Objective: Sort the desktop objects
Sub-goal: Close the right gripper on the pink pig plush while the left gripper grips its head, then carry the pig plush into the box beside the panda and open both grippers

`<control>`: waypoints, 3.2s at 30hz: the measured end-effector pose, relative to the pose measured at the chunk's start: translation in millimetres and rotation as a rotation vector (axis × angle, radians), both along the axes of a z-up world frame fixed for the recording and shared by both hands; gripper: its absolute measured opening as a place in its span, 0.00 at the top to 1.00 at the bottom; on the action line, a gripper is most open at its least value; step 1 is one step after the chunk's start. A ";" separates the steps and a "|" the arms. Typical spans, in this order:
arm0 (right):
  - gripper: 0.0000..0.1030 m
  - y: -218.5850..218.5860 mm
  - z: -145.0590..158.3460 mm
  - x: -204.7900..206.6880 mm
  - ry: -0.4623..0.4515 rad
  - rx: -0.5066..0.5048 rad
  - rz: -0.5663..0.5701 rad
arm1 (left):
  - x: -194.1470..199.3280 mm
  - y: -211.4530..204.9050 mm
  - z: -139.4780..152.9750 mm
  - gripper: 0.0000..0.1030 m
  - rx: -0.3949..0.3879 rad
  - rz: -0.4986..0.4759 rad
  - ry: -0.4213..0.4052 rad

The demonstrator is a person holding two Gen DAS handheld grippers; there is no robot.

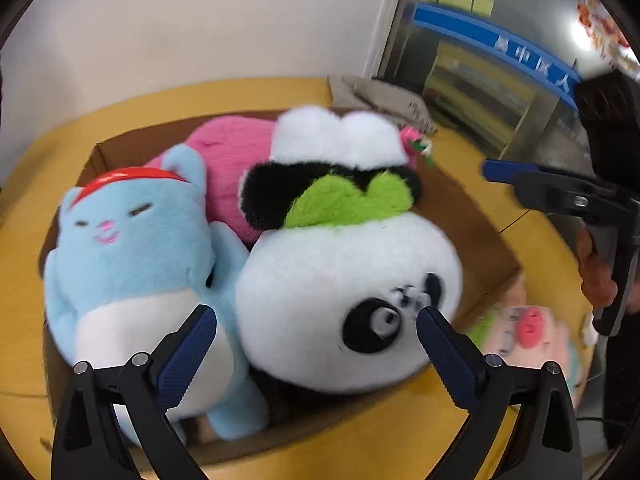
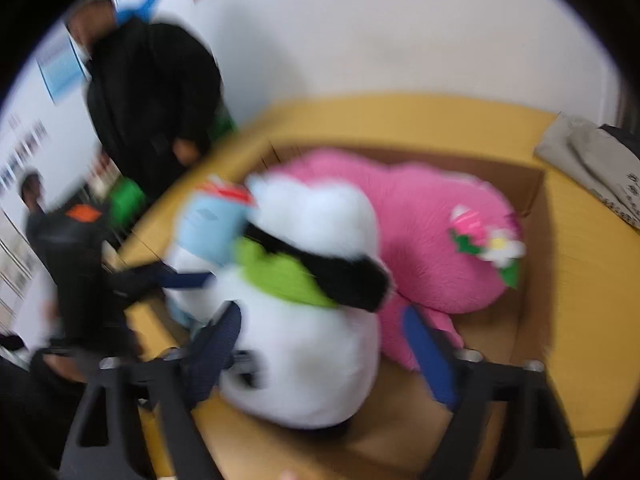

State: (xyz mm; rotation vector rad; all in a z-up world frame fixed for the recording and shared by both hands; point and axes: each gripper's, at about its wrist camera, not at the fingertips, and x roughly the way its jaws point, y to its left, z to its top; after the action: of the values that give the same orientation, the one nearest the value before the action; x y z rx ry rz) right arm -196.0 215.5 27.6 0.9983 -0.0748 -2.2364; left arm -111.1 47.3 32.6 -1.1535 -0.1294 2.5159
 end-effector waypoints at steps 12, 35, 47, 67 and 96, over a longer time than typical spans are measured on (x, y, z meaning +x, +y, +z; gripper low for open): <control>0.19 85.8 -49.7 188.8 0.068 0.156 -0.186 | 88.8 11.6 11.1 0.00 0.143 0.019 0.033; 0.22 66.8 -103.2 215.0 0.099 0.373 -0.312 | 57.1 128.0 -81.0 0.00 0.257 -0.134 -0.249; 0.36 78.4 -108.7 225.3 0.100 0.285 -0.372 | 43.7 151.0 -85.1 0.30 0.437 -0.259 -0.318; 0.40 12.9 -27.9 108.6 0.610 0.340 -0.259 | -91.8 114.2 27.5 0.54 0.148 -0.235 -0.029; 0.83 41.3 -86.7 36.4 0.044 0.265 -0.100 | -118.9 143.3 -16.1 0.49 -0.043 -0.232 -0.102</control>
State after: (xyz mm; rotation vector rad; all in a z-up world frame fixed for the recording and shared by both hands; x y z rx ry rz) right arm -159.6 256.8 -59.1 1.1042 0.2006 -2.4023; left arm -230.0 190.6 16.5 -1.2371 0.0308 2.2689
